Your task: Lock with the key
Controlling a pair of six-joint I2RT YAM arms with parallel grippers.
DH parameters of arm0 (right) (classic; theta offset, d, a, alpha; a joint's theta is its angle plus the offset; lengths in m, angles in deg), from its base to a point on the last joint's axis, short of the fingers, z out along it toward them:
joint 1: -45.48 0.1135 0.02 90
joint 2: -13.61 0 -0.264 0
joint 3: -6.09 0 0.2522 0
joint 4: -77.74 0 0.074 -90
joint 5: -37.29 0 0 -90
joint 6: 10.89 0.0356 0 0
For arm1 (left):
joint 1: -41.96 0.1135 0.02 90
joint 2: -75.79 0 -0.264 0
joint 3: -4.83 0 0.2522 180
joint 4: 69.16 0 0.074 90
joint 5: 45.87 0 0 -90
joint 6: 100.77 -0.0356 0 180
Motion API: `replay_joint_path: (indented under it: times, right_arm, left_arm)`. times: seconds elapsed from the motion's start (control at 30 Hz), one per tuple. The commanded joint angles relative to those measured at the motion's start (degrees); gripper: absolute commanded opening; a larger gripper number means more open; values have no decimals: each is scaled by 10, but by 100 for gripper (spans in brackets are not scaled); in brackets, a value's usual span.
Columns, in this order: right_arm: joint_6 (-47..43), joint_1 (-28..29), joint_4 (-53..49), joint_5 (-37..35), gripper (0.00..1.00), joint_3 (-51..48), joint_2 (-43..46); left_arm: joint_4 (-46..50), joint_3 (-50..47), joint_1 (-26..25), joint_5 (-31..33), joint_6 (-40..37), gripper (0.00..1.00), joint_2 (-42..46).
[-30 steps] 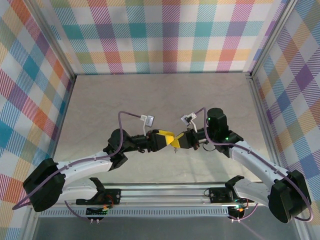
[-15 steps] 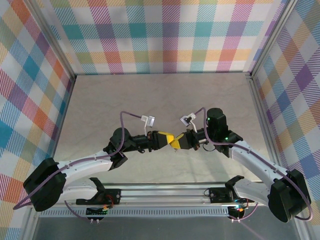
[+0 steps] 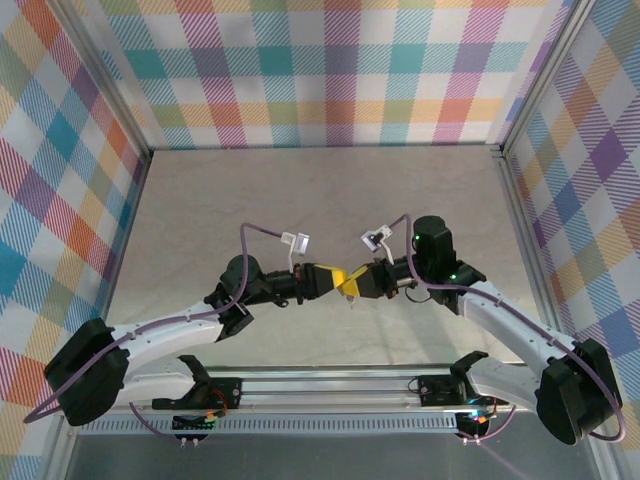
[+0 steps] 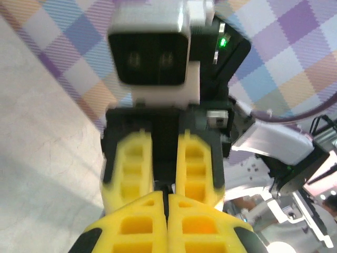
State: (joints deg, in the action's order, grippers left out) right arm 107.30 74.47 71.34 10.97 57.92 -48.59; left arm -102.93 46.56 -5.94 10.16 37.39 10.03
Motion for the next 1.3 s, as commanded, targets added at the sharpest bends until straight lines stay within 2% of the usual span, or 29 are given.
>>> replay_joint_path:
  times: [0.0,0.07,0.2,0.37,0.47,0.7,0.9,1.13,1.27]
  right_arm:
    - [-14,-22,11,-91,27,17,12]
    - [-19,-22,6,-102,37,10,23]
    - [-16,-22,18,-113,49,-15,37]
    - [18,-22,99,-69,56,-67,42]
    - [32,-20,138,-67,58,-100,57]
    - [37,-8,163,-86,59,-140,106]
    - [42,9,199,-90,57,-149,99]
    - [44,17,224,-90,46,-150,66]
    - [47,25,239,-95,45,-150,50]
  left_arm:
    - [44,-12,-4,-69,-27,0,35]
    - [39,-12,8,-68,-20,0,36]
    - [31,-11,21,-62,-15,0,36]
    - [32,-8,30,-47,-14,0,37]
    - [35,-6,40,-33,-15,0,35]
    - [23,17,49,-23,-11,0,1]
    - [-36,20,48,-29,19,0,-38]
    - [-53,19,48,-23,28,0,-44]
    - [-56,20,49,-22,30,0,-45]
